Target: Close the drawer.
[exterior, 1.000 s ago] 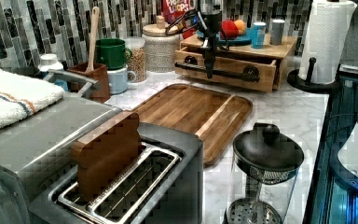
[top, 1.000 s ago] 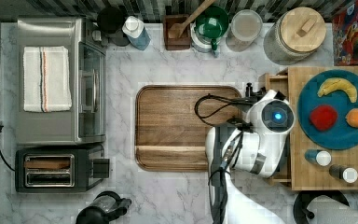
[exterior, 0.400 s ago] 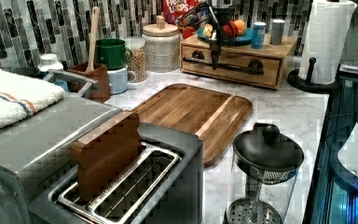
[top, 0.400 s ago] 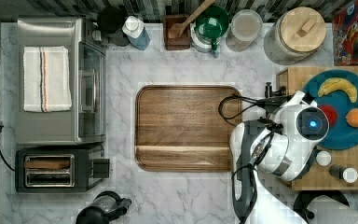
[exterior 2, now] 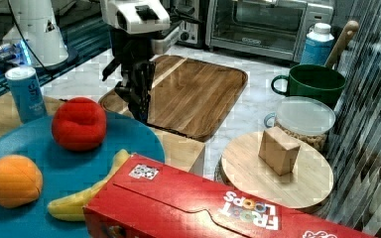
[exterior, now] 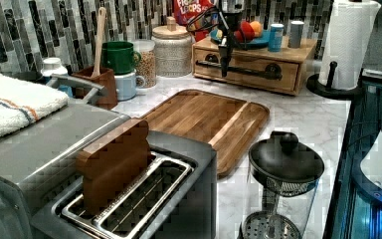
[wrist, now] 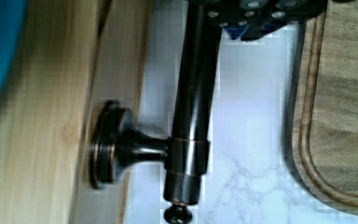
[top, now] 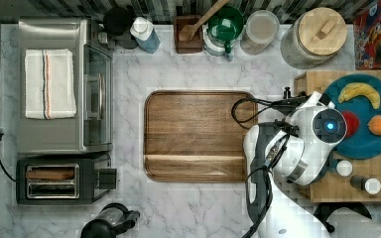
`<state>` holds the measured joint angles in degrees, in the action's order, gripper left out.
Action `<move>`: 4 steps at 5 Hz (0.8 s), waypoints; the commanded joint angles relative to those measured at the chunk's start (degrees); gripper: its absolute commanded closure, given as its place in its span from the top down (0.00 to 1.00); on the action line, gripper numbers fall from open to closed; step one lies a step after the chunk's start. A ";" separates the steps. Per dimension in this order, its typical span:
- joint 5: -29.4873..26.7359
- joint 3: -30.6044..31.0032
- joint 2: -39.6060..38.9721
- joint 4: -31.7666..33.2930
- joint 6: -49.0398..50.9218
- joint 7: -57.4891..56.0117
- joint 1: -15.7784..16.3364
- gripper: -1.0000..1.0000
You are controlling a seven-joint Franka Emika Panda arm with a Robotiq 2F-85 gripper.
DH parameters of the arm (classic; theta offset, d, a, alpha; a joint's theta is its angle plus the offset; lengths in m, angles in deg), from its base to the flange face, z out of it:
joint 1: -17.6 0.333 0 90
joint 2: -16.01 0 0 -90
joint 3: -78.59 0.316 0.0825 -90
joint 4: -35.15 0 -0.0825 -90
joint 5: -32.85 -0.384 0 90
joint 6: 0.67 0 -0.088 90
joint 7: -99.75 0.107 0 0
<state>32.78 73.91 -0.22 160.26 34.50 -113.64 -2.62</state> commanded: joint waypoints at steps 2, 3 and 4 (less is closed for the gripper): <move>11.07 -6.63 2.88 -9.34 1.33 9.92 0.80 0.00; 11.70 -7.82 3.00 -9.46 1.99 10.86 2.39 0.00; 12.08 -7.44 3.16 -10.23 4.11 10.98 2.55 0.00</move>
<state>42.98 70.08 -0.07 159.36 36.96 -105.58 2.86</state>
